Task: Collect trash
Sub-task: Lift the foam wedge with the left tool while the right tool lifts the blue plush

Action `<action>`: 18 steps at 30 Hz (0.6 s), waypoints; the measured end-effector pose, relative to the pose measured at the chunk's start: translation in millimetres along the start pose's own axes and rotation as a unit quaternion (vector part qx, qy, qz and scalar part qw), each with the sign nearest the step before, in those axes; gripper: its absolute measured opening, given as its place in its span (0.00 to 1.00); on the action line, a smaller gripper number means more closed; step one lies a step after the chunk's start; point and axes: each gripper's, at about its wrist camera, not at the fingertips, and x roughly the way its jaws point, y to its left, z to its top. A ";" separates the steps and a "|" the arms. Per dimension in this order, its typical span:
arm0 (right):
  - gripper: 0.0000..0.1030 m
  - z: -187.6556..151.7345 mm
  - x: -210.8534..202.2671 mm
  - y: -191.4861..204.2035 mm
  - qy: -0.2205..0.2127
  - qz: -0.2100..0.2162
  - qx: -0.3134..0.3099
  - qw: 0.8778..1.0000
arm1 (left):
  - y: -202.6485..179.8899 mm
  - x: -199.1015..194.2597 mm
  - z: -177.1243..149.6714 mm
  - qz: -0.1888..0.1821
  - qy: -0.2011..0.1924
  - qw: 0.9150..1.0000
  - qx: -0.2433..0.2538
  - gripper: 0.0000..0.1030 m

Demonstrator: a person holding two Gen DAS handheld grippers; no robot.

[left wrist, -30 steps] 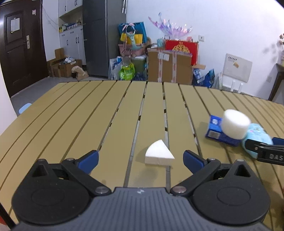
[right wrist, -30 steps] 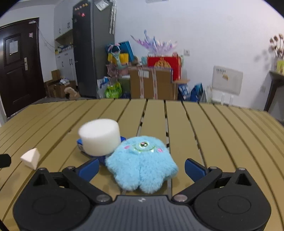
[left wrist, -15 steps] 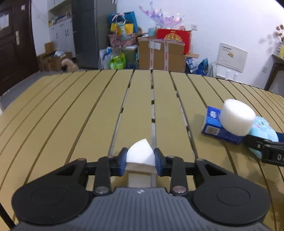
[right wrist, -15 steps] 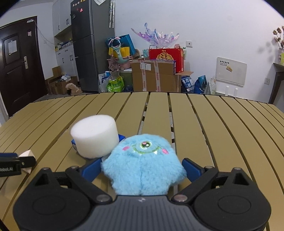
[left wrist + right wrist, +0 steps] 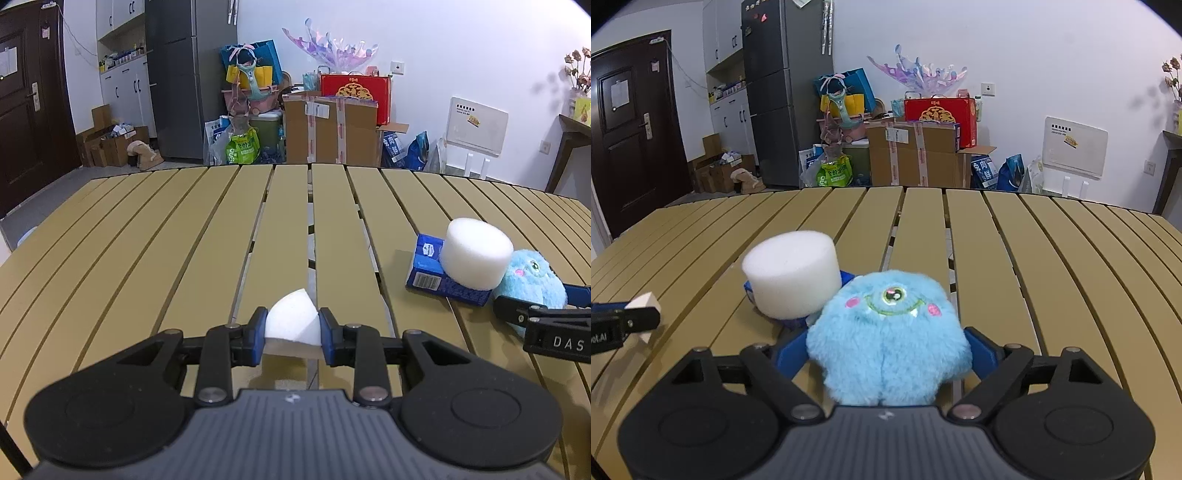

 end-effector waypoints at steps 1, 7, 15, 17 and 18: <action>0.83 -0.4 -1.2 0.6 0.000 -0.001 -0.002 1.000 | -0.4 -0.4 2.1 0.000 -0.001 1.000 0.001 0.29; 0.80 -1.2 -7.3 3.1 -0.002 -0.007 -0.001 1.000 | -4.4 -10.0 2.5 0.005 -0.006 1.000 0.005 0.29; 0.79 -2.0 -17.8 -0.2 -0.011 -0.003 0.009 1.000 | -6.7 -20.2 4.0 0.006 -0.007 1.000 0.005 0.29; 0.79 -3.2 -22.3 -1.7 -0.011 -0.001 0.011 1.000 | -7.1 -24.2 3.3 0.004 -0.007 1.000 0.005 0.29; 0.79 -2.4 -24.2 -2.7 -0.011 0.000 0.012 1.000 | -7.5 -26.8 2.5 0.003 -0.008 1.000 0.006 0.29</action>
